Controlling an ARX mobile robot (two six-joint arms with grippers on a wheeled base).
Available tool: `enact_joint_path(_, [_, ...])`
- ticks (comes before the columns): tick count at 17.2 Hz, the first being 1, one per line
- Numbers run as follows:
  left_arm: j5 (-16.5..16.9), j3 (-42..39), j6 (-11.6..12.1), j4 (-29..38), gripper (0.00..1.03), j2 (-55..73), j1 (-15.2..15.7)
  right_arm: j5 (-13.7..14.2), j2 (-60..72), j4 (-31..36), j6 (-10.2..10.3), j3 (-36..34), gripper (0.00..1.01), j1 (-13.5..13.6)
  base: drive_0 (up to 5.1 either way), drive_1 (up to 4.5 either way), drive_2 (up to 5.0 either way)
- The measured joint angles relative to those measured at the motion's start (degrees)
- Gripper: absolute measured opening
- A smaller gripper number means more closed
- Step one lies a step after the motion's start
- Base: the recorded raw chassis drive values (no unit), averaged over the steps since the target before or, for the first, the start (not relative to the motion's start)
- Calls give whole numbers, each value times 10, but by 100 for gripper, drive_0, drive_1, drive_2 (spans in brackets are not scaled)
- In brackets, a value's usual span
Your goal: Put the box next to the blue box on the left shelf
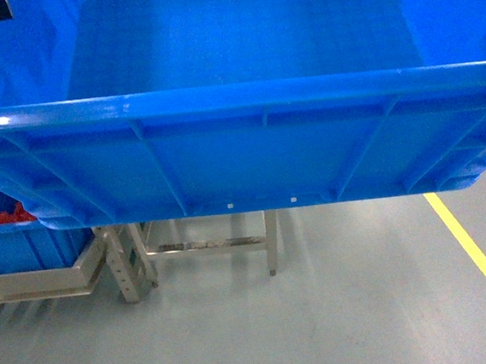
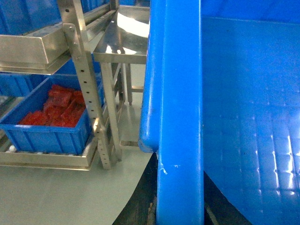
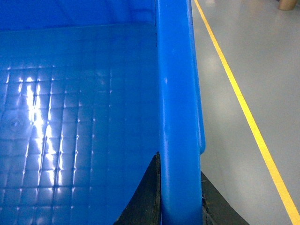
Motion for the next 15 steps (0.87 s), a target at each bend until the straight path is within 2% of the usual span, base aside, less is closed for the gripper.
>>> enact_joint_path(11, [0, 0, 0, -3, 8, 0, 0, 1, -1, -2, -1, 0, 9, 0, -488, 244, 244])
enact_joint_path(15, [1, 0, 0, -3, 8, 0, 0, 1, -1, -1, -1, 0, 9, 0, -483, 135, 348])
